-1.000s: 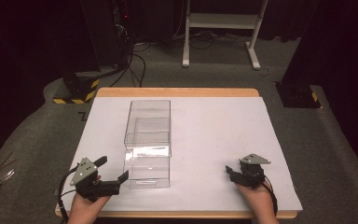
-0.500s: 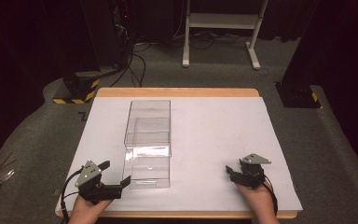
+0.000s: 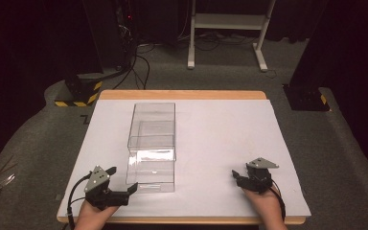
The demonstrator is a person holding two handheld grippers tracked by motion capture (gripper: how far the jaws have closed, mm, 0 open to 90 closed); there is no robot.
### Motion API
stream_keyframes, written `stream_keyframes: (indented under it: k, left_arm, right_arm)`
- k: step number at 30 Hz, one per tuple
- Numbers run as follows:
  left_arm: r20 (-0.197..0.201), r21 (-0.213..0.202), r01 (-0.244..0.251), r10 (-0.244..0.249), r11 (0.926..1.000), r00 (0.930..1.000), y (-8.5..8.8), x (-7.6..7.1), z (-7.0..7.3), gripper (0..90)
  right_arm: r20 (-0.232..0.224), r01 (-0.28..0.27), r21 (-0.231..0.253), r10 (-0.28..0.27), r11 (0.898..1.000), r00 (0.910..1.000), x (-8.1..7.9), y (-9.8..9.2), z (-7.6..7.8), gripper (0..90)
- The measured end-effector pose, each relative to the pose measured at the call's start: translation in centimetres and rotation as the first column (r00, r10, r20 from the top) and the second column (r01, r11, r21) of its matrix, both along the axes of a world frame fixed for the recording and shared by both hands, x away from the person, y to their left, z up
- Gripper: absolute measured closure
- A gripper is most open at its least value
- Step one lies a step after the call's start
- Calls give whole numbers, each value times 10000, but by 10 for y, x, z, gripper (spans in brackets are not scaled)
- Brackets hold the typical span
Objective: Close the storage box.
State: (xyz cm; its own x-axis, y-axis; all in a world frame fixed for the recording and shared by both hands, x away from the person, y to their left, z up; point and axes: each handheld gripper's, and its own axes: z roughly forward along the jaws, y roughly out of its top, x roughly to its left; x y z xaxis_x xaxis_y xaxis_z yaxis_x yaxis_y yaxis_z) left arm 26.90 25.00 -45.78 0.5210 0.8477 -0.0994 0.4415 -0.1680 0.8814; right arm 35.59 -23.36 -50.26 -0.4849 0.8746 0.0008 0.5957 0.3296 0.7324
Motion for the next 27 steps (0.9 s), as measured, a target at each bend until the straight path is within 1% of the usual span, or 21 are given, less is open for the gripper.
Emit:
stream_keyframes:
  k: [4,7,9,10,15,18,21,23,24,27]
  left_arm:
    - [74,-50,-180,181,9998,9998,1,4,-1,0]
    - [134,-131,-449,451,9989,9989,3,7,-2,0]
    - [69,-192,-520,522,9985,9986,5,10,-3,1]
    - [-12,-268,-475,475,9985,9989,6,10,-3,6]
    - [-158,14,-122,122,9999,9998,7,6,-3,17]
    - [-118,222,-13,16,9998,9999,8,3,-3,16]
    - [-272,210,-89,95,9997,9996,9,4,-6,17]
    - [-399,307,-25,37,9995,9992,8,5,-8,23]
    - [-423,422,-7,25,9991,9991,7,5,-10,28]
    - [-446,461,-85,106,9989,9989,4,7,-12,34]
  right_arm:
    - [0,7,-22,-7,10000,10000,0,0,0,341]
    - [7,3,-40,-3,10000,10000,0,0,0,341]
    - [6,5,-40,-5,10000,10000,0,0,0,341]
    - [8,2,-45,-2,10000,10000,0,0,0,341]
    - [2,3,4,-3,10000,10000,0,0,0,341]
    - [4,1,3,-1,10000,10000,0,0,0,341]
    - [-26,24,57,-24,10000,10000,0,0,0,341]
    - [-26,21,60,-21,10000,10000,0,0,0,340]
    - [-26,12,58,-12,10000,10000,0,0,0,340]
    - [-27,9,79,-9,10000,10000,0,-1,0,341]
